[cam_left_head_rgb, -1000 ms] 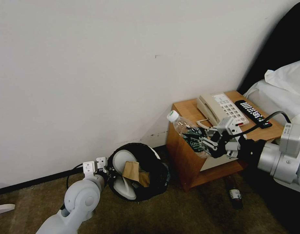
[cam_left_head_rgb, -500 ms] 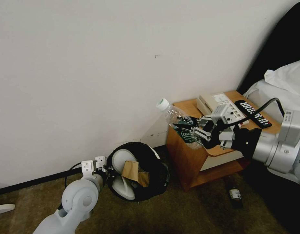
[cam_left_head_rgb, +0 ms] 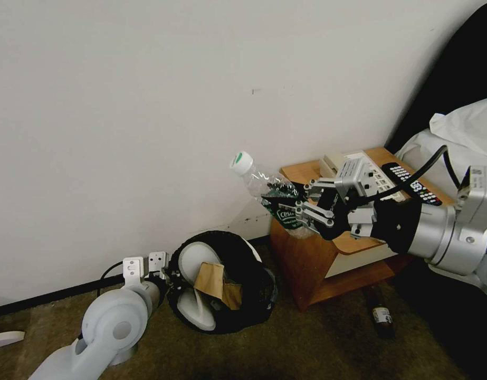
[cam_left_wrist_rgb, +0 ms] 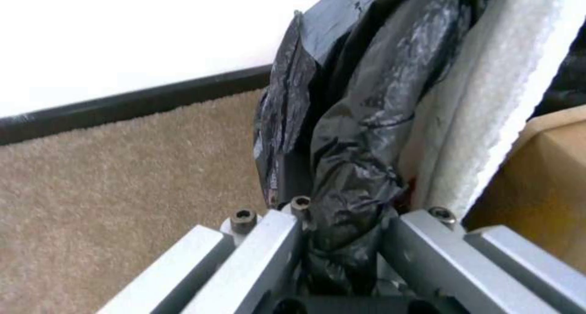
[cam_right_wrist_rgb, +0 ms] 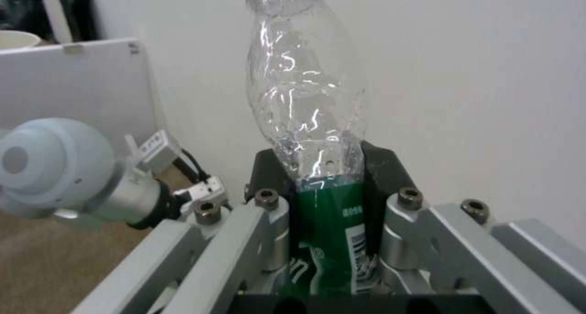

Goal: Pick up the trash bin, then pick up the garbage from the floor and place it into the trash bin.

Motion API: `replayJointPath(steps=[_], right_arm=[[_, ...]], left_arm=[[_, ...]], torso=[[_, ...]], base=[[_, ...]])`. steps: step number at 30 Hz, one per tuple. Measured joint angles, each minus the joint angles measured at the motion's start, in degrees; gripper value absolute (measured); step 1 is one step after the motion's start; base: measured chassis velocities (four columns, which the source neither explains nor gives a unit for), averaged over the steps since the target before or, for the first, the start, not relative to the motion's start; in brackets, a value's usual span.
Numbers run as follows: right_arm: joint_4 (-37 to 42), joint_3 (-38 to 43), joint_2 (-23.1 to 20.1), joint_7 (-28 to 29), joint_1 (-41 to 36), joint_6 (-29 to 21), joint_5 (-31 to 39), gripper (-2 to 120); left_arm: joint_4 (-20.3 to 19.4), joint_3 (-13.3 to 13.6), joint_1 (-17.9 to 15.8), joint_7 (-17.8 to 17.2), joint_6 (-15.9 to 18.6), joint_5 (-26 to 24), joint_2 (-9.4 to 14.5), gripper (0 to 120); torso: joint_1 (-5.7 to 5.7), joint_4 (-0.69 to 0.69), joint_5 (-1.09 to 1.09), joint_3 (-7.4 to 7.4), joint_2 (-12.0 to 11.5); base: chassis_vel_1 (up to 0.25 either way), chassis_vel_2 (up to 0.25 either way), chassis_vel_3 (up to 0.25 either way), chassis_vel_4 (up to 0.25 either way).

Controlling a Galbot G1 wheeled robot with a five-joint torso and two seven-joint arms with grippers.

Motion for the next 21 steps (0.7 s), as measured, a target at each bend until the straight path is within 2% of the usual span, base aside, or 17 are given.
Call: replayJointPath(steps=[3, 5, 11, 21], right_arm=[[0.0, -0.5, -0.2, -0.2, 1.0, 0.2, 0.4, 16], [0.0, -1.0, -0.7, -1.3, 2.9, 0.9, 1.5, 16], [0.0, -1.6, -1.4, -3.3, 4.6, 1.3, 2.7, 16], [0.0, -3.0, -3.1, -6.4, 6.0, 1.7, 6.0, 16]], left_arm=[[-0.6, -0.2, -0.1, 0.0, 0.0, -0.6, 0.8, 0], [-2.2, -0.5, 0.0, 0.0, 0.0, -1.9, 2.9, 0], [-3.8, -0.2, 0.2, -0.1, 0.0, -2.6, 5.0, 0], [-5.1, 0.4, -0.2, -0.7, 0.0, -3.8, 5.1, 0]], torso=[[0.0, 0.0, 0.0, 0.0, 0.0], [0.0, 0.0, 0.01, -0.01, 0.0], [0.0, 0.0, 0.01, -0.01, 0.0], [0.0, 0.0, 0.0, -0.01, 0.0]], base=[[0.0, 0.0, 0.0, 0.0], [0.0, 0.0, 0.0, 0.0], [0.0, 0.0, 0.0, 0.0], [0.0, 0.0, 0.0, 0.0]])
